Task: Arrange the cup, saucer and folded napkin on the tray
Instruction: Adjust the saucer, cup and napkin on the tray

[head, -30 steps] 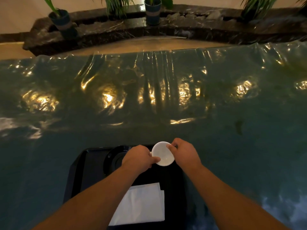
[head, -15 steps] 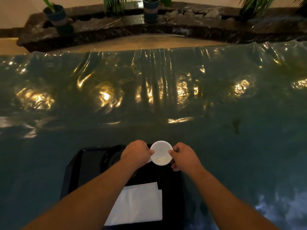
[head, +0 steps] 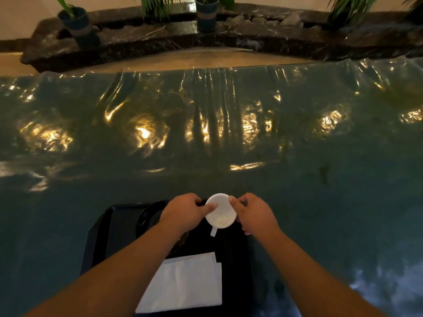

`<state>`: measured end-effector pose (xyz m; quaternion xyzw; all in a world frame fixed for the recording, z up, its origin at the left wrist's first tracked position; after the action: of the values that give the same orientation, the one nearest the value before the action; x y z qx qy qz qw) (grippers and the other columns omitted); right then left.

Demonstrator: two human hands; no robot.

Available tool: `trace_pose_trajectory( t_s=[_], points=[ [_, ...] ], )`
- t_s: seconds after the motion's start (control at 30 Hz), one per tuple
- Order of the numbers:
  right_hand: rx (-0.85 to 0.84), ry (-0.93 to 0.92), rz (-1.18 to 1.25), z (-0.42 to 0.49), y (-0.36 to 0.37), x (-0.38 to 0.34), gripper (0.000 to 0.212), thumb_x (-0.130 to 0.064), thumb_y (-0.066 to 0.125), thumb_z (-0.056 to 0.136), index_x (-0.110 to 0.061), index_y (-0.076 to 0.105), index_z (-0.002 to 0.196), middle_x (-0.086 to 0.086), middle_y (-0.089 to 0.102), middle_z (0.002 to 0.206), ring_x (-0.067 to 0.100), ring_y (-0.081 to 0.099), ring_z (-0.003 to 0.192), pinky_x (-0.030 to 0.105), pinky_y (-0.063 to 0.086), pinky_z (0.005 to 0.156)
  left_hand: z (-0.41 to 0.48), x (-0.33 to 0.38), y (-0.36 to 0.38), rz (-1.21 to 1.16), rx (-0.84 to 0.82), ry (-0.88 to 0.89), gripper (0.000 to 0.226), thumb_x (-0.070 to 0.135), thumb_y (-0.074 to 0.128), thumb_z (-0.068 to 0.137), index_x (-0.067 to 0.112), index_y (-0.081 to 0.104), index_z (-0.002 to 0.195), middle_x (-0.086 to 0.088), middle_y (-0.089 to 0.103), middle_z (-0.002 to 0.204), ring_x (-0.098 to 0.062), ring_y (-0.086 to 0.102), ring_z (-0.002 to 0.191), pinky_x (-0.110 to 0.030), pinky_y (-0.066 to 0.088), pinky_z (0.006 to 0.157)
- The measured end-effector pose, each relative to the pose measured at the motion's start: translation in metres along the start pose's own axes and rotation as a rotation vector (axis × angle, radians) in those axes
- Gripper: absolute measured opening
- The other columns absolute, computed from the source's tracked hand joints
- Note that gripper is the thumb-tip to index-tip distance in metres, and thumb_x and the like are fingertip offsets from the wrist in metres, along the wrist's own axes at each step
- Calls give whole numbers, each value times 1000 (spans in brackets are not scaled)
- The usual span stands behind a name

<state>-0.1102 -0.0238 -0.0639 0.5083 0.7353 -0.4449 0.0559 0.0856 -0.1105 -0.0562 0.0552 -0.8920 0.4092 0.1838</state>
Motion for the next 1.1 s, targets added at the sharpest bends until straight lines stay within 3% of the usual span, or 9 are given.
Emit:
trace_pose_trajectory(
  t_s=[0.1, 0.2, 0.57, 0.67, 0.73, 0.83, 0.93, 1.0, 1.1],
  points=[
    [-80, 46, 116, -6, 12, 12, 12, -35, 60, 101, -23, 59, 101, 6, 73, 88, 22, 73, 68, 36, 65, 57, 5, 2, 4, -81, -48, -14, 39, 60, 57, 93, 25, 75, 96, 0, 74, 74, -16, 73, 62, -42, 65, 69],
    [-114, 71, 264, -4, 15, 16, 8, -26, 62, 102, -18, 63, 101, 10, 75, 86, 24, 75, 67, 40, 66, 62, 5, 2, 9, -90, -57, -58, 30, 49, 61, 95, 21, 72, 94, -2, 74, 69, -16, 73, 59, -41, 65, 69],
    [-99, 1, 89, 16, 3, -6, 8, -30, 63, 100, -23, 64, 96, 13, 73, 82, 24, 71, 62, 40, 65, 58, -5, -11, 20, -168, -41, -107, 42, 62, 67, 87, 21, 73, 78, 1, 76, 72, -19, 73, 61, -38, 64, 64],
    [-23, -74, -142, 9, -3, -15, 18, -40, 57, 101, -24, 64, 107, 7, 72, 96, 21, 69, 76, 44, 64, 69, -16, -22, 7, -95, 100, -73, 51, 74, 63, 82, 25, 71, 89, 6, 70, 78, -12, 66, 71, -33, 56, 66],
    [93, -181, -312, -5, -8, -27, 40, -49, 55, 100, -26, 56, 132, 4, 66, 124, 23, 66, 100, 40, 57, 77, -33, -37, -10, -118, 278, -33, 55, 78, 62, 79, 30, 65, 106, 10, 66, 95, -10, 64, 83, -33, 56, 71],
    [118, -347, -388, -30, 8, -48, 84, -60, 65, 90, -30, 26, 158, -1, 42, 151, 26, 51, 129, 42, 53, 90, -62, -62, -22, 48, 498, 26, 81, 82, 60, 74, 26, 51, 133, -1, 53, 132, -24, 55, 118, -42, 52, 94],
    [56, -401, -495, -39, 35, -55, 109, -64, 74, 81, -35, 8, 162, -5, 27, 161, 26, 43, 134, 44, 54, 96, -65, -98, 0, 146, 289, -146, 129, 94, 52, 62, 22, 11, 161, -9, 5, 170, -34, 15, 153, -54, 24, 120],
    [50, -377, -551, -37, 43, -55, 110, -59, 75, 83, -33, 5, 163, -3, 26, 161, 26, 45, 132, 42, 55, 95, -64, -114, 15, 138, 149, -213, 145, 96, 56, 56, 20, -10, 161, -7, -19, 170, -35, -4, 156, -59, 13, 124],
    [50, -323, -554, -29, 43, -54, 108, -56, 78, 81, -29, 12, 162, 0, 34, 155, 26, 52, 128, 43, 55, 96, -60, -120, 21, 181, 95, -202, 152, 88, 68, 57, 16, -16, 160, -8, -27, 168, -37, -8, 156, -58, 11, 125]
  ],
)
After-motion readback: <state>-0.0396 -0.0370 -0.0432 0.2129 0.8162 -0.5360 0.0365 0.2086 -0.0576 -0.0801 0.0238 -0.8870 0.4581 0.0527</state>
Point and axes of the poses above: each hand's wrist, its own z-axis towards the middle knuckle, its own y-axis out of the palm, x = y × z, the point moved 9 cm from there along z, towards the middle knuckle
